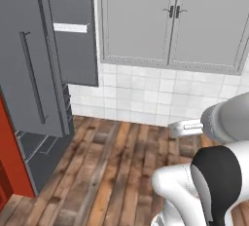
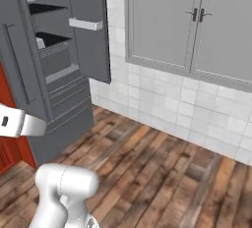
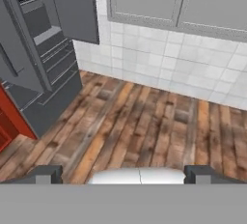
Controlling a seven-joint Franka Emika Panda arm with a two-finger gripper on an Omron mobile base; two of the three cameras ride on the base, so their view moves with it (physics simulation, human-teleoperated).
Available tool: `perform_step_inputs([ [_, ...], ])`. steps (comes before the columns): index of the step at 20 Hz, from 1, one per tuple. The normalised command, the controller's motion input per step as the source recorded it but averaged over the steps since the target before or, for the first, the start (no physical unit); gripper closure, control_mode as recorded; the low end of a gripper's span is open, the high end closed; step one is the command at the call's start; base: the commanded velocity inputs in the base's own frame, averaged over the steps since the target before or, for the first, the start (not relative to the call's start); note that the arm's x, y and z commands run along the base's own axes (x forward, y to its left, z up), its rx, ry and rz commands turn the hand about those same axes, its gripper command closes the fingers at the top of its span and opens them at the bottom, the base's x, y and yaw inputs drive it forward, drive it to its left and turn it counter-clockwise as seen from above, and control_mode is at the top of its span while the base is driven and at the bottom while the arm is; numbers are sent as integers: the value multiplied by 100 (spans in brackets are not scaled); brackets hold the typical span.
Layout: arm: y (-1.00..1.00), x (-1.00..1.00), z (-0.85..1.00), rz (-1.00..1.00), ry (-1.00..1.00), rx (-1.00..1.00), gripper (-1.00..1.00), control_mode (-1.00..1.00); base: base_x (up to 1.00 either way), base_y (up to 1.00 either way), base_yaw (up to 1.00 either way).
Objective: Gather the potato and mushroom from the fridge and place them on a tray on the dining counter. Then gather the fish and chicken drumstick from the fridge and place them on the other tray.
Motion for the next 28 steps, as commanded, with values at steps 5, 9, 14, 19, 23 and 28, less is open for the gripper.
perform_step_inputs([
  [5,0,0,0,0,0,0,-100,100,70,-62,33],
  [9,0,0,0,0,0,0,-100,100,69,-60,34],
  [14,0,0,0,0,0,0,-100,100,66,-58,34],
  [19,0,0,0,0,0,0,-100,100,63,-52,34],
  [23,0,0,0,0,0,0,-100,100,71,-35,34],
  [28,0,0,0,0,0,0,-100,100,84,-18,34],
])
